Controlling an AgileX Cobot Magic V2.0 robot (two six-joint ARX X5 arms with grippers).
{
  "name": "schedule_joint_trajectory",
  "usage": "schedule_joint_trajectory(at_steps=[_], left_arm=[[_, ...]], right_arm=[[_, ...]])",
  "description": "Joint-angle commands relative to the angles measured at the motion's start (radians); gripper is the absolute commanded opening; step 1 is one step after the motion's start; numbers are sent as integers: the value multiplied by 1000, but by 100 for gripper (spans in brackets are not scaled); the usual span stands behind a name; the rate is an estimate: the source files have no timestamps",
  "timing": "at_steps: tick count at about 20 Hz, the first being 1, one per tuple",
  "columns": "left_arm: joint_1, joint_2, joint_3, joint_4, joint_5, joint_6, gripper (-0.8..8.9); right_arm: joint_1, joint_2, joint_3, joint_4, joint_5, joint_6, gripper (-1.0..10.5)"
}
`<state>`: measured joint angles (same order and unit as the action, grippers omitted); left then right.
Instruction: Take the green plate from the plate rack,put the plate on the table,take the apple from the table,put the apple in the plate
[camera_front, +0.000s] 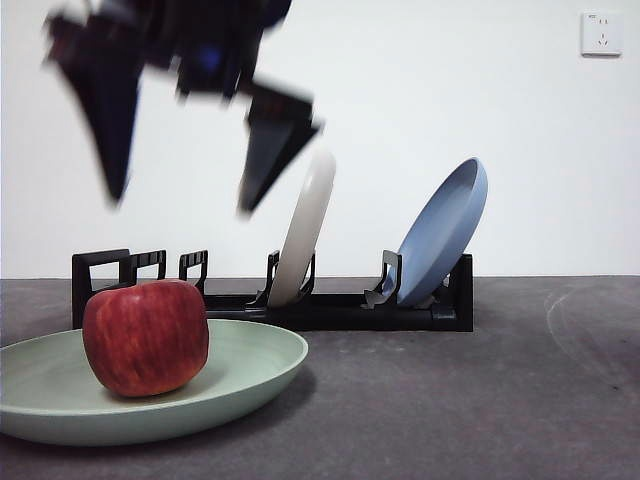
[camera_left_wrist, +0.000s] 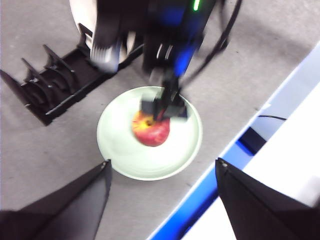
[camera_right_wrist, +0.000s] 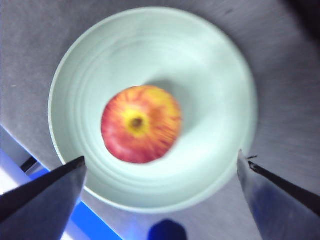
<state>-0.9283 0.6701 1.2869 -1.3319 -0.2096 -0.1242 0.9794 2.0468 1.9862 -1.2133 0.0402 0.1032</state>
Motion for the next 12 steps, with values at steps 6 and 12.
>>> schedule_joint_trajectory(at_steps=[6, 12], left_arm=[[0, -3, -3, 9, -168, -10, 345], [0, -3, -3, 28, -164, -10, 345]], right_arm=[[-44, -185, 103, -165, 49, -52, 504], [-52, -386, 92, -166, 50, -41, 504]])
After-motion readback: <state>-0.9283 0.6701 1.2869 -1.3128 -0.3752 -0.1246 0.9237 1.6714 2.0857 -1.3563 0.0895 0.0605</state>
